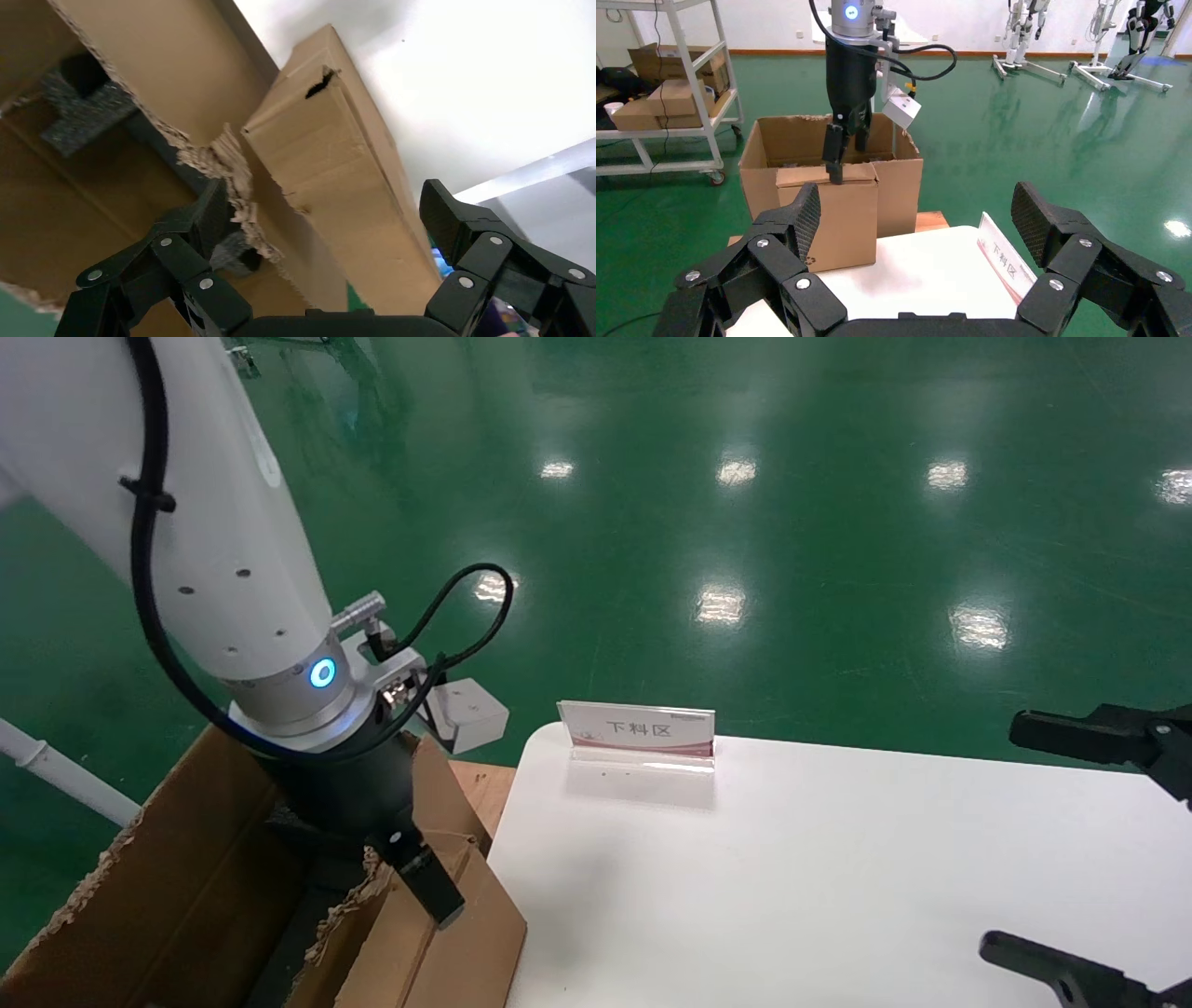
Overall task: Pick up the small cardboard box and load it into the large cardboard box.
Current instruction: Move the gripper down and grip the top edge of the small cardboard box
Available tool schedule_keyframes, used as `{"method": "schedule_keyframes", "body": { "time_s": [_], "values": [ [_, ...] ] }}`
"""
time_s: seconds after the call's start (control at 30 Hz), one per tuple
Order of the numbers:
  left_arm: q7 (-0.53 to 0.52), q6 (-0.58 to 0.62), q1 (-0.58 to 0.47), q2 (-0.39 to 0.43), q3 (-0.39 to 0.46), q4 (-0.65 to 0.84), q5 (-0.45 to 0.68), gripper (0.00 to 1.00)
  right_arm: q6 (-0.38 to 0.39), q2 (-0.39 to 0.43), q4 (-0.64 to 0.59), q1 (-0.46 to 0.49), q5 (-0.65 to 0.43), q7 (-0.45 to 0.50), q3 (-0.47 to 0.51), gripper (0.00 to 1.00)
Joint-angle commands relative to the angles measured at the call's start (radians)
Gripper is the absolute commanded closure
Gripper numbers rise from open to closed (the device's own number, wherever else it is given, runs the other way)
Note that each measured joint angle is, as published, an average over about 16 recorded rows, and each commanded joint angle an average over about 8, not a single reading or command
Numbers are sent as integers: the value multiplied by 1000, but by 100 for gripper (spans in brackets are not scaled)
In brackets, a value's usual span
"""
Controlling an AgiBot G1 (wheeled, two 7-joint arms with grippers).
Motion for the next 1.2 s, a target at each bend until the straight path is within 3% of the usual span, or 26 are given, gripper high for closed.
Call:
{"method": "schedule_keyframes", "body": {
  "time_s": [0.03, 0.6, 0.63, 0.77, 0.8, 0.87, 0.9, 1.07, 1.2],
  "values": [
    [-8, -6, 4, -10, 4, 0, -9, 0, 0, 0, 0, 0, 0, 0, 0, 0],
    [-10, -30, 49, -50, 22, 0, -27, 0, 0, 0, 0, 0, 0, 0, 0, 0],
    [-9, -31, 52, -51, 22, 0, -27, 7, 0, 0, 0, 0, 0, 0, 0, 0],
    [-4, -38, 60, -52, 23, 0, -26, 57, 0, 0, 0, 0, 0, 0, 0, 0],
    [-4, -39, 61, -52, 23, 0, -26, 70, 0, 0, 0, 0, 0, 0, 0, 3],
    [-2, -41, 64, -52, 24, 0, -26, 95, 0, 0, 0, 0, 0, 0, 0, 27],
    [-1, -42, 65, -52, 24, 0, -26, 100, 0, 0, 0, 0, 0, 0, 0, 40],
    [1, -45, 69, -52, 24, 0, -26, 100, 0, 0, 0, 0, 0, 0, 0, 99],
    [2, -46, 71, -53, 24, 0, -26, 100, 0, 0, 0, 0, 0, 0, 0, 100]
  ]
}}
